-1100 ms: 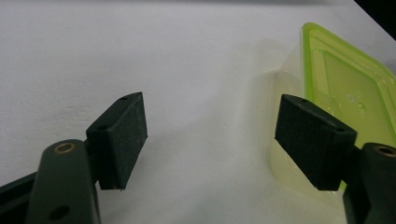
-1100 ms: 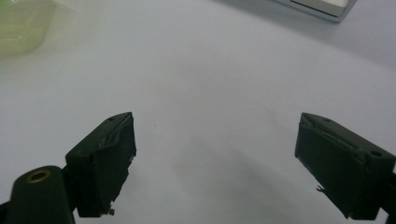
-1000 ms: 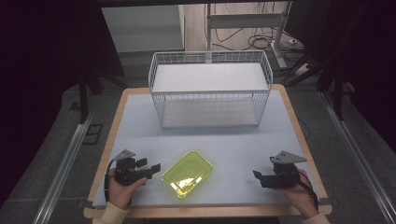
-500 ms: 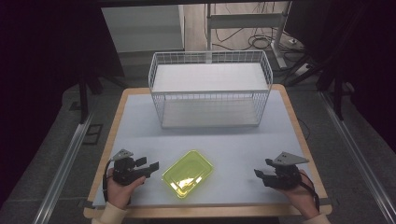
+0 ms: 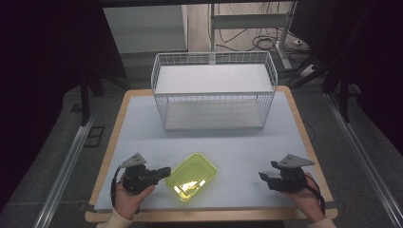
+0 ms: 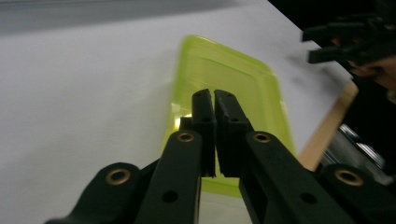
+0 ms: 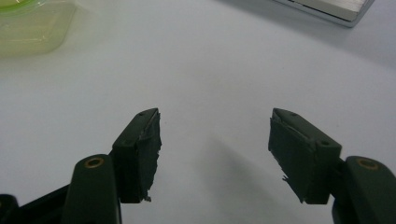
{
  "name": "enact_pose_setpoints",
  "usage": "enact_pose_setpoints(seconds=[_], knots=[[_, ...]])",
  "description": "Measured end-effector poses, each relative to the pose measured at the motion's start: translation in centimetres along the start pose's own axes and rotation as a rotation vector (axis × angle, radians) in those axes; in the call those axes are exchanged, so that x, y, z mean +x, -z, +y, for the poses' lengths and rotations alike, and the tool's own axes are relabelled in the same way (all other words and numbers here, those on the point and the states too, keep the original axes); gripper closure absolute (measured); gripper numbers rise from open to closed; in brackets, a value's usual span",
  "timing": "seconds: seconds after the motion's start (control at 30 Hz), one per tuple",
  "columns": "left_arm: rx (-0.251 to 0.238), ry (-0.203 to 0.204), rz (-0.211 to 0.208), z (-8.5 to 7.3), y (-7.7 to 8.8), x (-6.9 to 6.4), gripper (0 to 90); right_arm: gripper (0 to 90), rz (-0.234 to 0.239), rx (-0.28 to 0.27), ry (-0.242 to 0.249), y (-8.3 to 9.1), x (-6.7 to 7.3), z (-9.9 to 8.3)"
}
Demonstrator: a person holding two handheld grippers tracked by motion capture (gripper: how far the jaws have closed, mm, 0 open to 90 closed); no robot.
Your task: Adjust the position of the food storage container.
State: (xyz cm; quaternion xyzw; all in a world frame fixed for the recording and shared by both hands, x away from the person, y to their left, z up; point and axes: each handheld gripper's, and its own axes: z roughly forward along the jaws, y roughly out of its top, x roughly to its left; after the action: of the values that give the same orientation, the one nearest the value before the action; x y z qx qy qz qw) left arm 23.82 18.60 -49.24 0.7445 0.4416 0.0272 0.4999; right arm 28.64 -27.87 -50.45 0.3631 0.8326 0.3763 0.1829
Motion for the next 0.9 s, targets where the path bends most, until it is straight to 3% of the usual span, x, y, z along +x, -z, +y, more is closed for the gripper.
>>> enact_pose_setpoints(seconds=[0.4, 0.6, 0.9], knots=[[0.087, -0.057, -0.128, 0.0, -2.1, -3.6, 89.7, 33.6, 0.0, 0.005, -0.002, 0.0, 0.2, 0.0], [0.137, -0.082, -0.137, -0.3, -2.8, -4.9, 89.7, 33.1, -0.004, 0.006, -0.012, 0.0, -0.1, 0.0], [0.228, -0.163, -0.16, -1.1, -4.0, -7.2, 89.8, 32.0, 0.0, 0.007, -0.007, 0.1, 0.0, 0.0]])
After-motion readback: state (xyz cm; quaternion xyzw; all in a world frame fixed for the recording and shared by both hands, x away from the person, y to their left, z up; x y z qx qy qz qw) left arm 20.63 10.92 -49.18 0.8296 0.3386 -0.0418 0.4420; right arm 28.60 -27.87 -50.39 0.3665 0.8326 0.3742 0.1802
